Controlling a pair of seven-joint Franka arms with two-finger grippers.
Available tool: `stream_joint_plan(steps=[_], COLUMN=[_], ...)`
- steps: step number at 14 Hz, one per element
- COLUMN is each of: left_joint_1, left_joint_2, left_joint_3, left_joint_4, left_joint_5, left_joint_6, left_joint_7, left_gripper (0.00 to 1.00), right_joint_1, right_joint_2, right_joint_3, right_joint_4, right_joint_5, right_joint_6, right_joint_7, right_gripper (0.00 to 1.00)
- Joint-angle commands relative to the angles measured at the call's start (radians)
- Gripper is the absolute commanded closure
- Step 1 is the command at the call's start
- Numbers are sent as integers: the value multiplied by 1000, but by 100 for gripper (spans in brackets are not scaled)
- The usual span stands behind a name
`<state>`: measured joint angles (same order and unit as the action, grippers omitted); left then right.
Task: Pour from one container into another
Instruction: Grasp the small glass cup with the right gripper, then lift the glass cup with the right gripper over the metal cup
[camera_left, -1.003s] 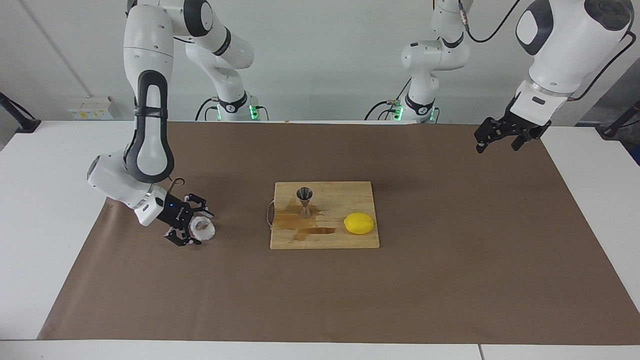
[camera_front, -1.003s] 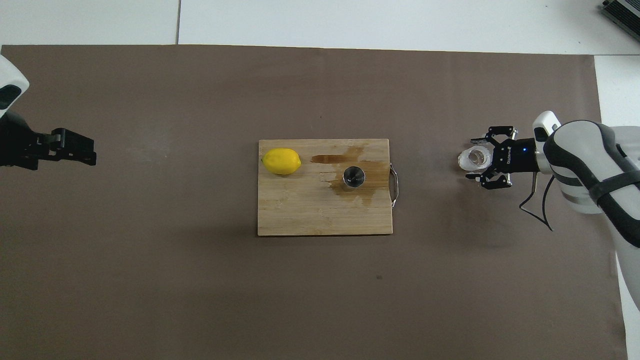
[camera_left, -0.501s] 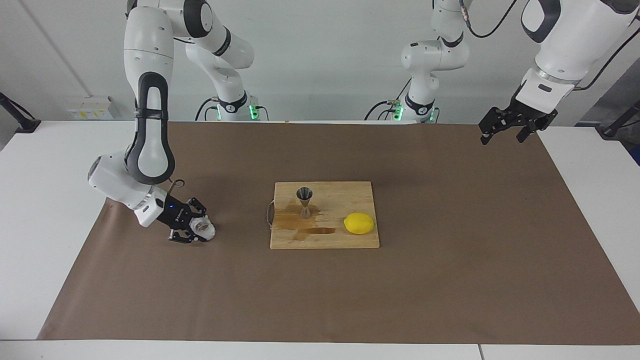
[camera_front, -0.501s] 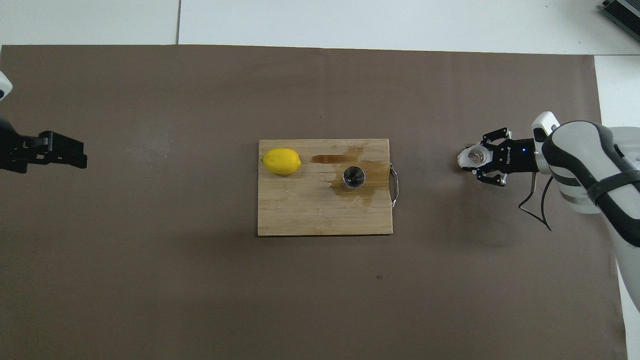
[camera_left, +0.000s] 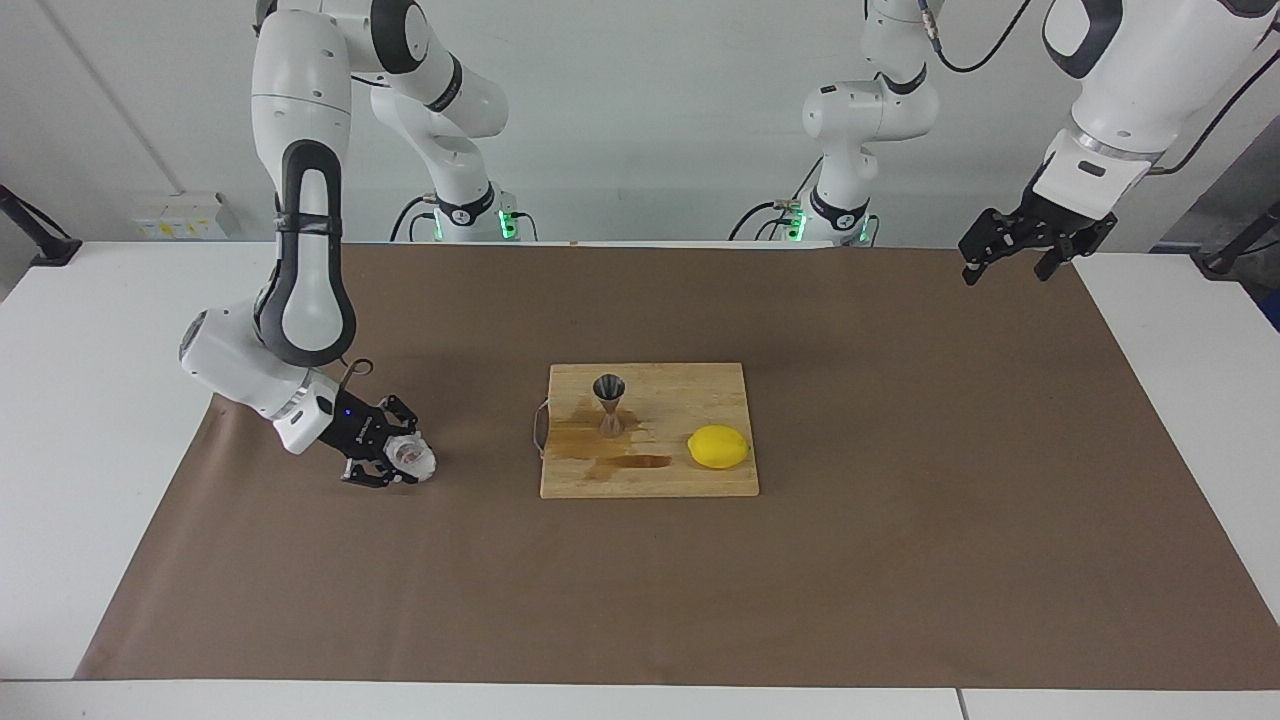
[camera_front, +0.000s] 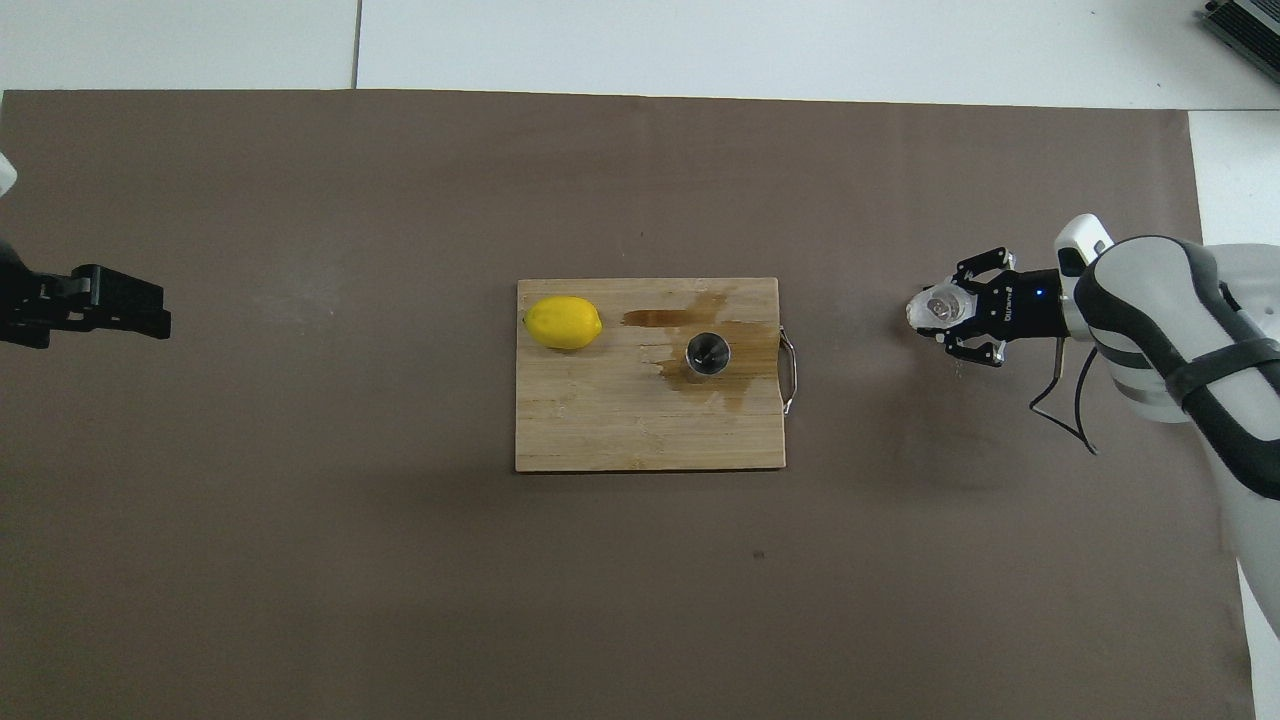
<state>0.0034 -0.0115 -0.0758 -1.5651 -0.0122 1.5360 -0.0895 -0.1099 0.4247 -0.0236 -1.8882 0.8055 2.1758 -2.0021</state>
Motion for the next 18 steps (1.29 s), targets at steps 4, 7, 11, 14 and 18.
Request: stream_joint_plan(steps=[4,7,11,14,18], left_joint_1=[21,18,33,32,33], left_joint_2=[-22,-24,-24,-24,-24], left_joint_3=[-12,-12,-5,-7,-5], left_joint_4=[-24,-23,-24,-24,-24], left_joint_5=[6,6,6,6,6], left_joint_6=[-10,-11,-16,-16,-16], left_joint_7=[-3,-6,-4,-4,-4], left_gripper=[0,0,0,0,0], right_joint_1=[137,222,337,400,478], right_joint_2=[-158,-202,-208,-208,-207], right_joint_3=[4,5,5,7,7], right_joint_4=[21,66,87,90,89], right_joint_5=[-219,-354,-408,-500,-610], right_joint_6=[-86,-143,-163,-140,-90], right_joint_7=[383,570,687,787,916], right_gripper=[63,64,63,63,64])
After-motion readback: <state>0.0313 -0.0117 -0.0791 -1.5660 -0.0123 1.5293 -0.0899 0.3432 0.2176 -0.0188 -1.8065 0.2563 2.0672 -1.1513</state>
